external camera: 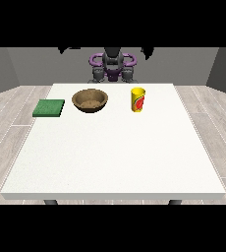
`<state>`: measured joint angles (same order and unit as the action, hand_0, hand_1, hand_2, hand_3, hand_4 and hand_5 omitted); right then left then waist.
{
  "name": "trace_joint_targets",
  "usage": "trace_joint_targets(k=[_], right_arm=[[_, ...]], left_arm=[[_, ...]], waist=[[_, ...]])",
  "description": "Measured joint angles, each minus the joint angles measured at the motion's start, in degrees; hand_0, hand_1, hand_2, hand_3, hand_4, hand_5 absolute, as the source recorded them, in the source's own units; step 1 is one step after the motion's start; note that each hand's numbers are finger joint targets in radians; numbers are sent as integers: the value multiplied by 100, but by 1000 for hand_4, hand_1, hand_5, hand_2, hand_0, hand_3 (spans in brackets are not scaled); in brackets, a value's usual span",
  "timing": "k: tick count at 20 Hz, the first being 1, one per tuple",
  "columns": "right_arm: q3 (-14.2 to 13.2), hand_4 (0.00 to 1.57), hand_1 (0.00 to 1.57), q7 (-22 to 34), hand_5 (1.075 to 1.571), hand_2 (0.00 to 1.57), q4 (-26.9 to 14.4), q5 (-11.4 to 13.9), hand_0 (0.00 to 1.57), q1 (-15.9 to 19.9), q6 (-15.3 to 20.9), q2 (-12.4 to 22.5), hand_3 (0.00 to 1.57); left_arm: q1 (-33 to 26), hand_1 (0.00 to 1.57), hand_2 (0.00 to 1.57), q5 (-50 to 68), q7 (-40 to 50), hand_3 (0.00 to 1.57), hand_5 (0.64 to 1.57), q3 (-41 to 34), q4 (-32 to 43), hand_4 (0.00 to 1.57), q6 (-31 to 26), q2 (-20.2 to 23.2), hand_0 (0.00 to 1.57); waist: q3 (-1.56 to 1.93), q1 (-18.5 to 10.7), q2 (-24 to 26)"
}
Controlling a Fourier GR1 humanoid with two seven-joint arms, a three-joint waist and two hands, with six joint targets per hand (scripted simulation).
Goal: Pick the cup and pour the ball into the bowl, then pick the bowl and place it on the pad
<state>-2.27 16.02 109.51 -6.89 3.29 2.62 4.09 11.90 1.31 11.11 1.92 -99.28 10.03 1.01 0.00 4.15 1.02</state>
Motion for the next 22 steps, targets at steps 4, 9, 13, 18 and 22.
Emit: trace_joint_targets(k=[4, 9, 13, 18, 22], right_arm=[[-195, 691, 0, -587, 1547, 0, -253, -141, 0, 169, -206, 59, 0], [-474, 683, 0, -1136, 1553, 0, -584, -332, 0, 358, -480, 211, 0], [-749, 667, 0, -1258, 1559, 0, -723, -588, 0, 460, -707, 418, 0], [-992, 670, 0, -1568, 1560, 0, -1303, -717, 0, 404, -1010, 585, 0], [-1119, 676, 0, -1678, 1563, 0, -1568, -799, 0, 465, -1142, 684, 0]], left_arm=[[93, 0, 0, -32, -913, 0, 1496, -191, 441, 555, -164, 123, 0], [203, 0, 0, -52, -1932, 0, 1480, -414, 1232, 307, -317, 200, 0], [286, 0, 0, 16, -2605, 0, 1451, -650, 2089, 0, -511, 308, 0], [551, 0, 0, 33, -3007, 0, 1433, -782, 3031, 138, -680, 380, 0], [834, 0, 0, 38, -3452, 0, 1420, -890, 3783, 200, -710, 350, 0]], waist=[[0, 19, -696], [0, 106, -1235], [-2, 202, -1375], [-1, 177, -1213], [-1, 222, -1194]])
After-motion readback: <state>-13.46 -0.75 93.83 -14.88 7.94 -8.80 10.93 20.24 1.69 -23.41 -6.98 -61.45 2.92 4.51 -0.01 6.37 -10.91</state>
